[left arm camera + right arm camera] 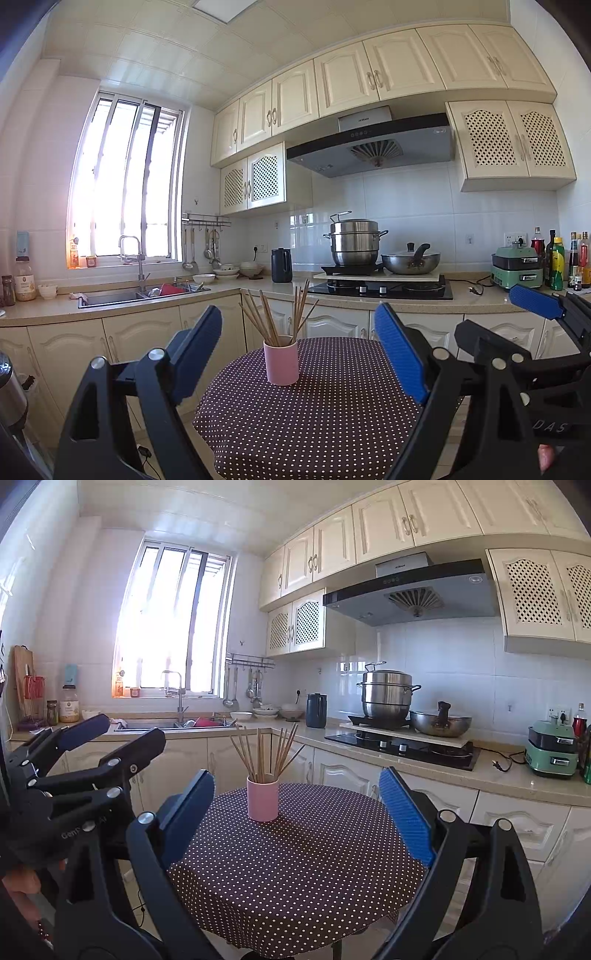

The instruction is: Organize utensils

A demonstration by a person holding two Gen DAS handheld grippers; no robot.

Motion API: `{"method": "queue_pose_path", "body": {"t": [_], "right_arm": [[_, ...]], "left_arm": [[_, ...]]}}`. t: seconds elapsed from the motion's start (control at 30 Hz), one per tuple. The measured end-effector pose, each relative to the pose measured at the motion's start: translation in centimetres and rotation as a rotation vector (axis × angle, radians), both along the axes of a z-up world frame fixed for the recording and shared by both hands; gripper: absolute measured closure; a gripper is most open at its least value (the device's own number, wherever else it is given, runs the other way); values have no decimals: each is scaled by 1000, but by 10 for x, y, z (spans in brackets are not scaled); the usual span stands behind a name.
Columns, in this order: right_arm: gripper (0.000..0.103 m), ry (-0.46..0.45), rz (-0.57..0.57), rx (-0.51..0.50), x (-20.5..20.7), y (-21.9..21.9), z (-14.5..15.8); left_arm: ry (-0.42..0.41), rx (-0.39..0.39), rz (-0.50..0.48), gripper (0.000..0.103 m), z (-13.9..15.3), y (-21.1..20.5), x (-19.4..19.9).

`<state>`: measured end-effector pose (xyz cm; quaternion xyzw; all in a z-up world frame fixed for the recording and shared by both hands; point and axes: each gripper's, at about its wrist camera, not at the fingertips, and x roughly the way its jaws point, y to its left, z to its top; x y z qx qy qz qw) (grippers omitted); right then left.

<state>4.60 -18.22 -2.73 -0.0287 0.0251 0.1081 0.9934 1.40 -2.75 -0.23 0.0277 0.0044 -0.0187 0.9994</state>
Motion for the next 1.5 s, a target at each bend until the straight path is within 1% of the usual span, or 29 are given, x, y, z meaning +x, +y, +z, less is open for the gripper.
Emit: {"method": "queue_pose_path", "body": {"t": [1.5], "right_arm": [[14, 14, 1, -3, 1, 1, -8]], "left_arm": [[14, -4, 1, 20, -7, -1, 0]]}}
